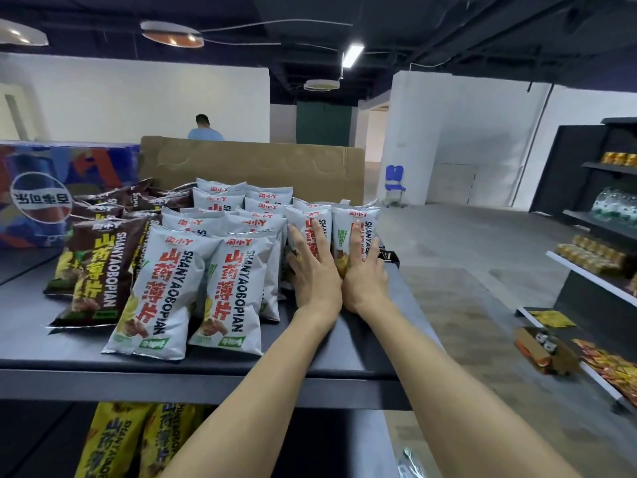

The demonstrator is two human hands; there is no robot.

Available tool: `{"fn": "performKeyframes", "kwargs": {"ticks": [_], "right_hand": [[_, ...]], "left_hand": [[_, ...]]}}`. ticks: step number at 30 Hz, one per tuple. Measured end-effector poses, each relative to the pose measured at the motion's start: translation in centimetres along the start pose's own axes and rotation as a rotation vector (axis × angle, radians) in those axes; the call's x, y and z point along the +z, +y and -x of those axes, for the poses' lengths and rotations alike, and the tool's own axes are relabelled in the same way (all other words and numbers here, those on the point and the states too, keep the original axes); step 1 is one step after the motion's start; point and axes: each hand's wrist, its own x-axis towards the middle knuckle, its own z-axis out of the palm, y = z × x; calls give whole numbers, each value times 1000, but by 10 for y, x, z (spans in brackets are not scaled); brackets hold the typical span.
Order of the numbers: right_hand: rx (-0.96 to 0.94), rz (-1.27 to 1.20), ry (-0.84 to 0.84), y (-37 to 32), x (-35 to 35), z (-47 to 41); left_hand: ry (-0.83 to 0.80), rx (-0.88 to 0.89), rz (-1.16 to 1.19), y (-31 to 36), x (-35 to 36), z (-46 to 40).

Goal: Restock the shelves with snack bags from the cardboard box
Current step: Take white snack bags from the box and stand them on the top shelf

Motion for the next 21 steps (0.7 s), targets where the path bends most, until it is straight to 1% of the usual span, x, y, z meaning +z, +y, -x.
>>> {"fn": "performKeyframes", "kwargs": {"ticks": [6,9,11,13,14,16,19,21], "right_hand": [[45,63,42,-5,-4,6],[64,59,64,-6,-15,17],[72,73,52,-1,-25,32],[51,100,45,4,-35,48],[40,118,28,6,-42,55],[41,142,-13,9,-55,70],[-54,156,36,20,-65,108],[-43,175,81,31,-72,135]], "left_hand": [[32,20,13,-2,-5,2],[45,72,-20,1,-16,8],[15,118,-74,5,-26,22],[-31,148,-84,11,-40,38],[-29,176,-76,16,-46,45],[31,259,-27,27,-61,62],[97,366,80,34,-73,101],[104,399,73,38,-74,127]]}}
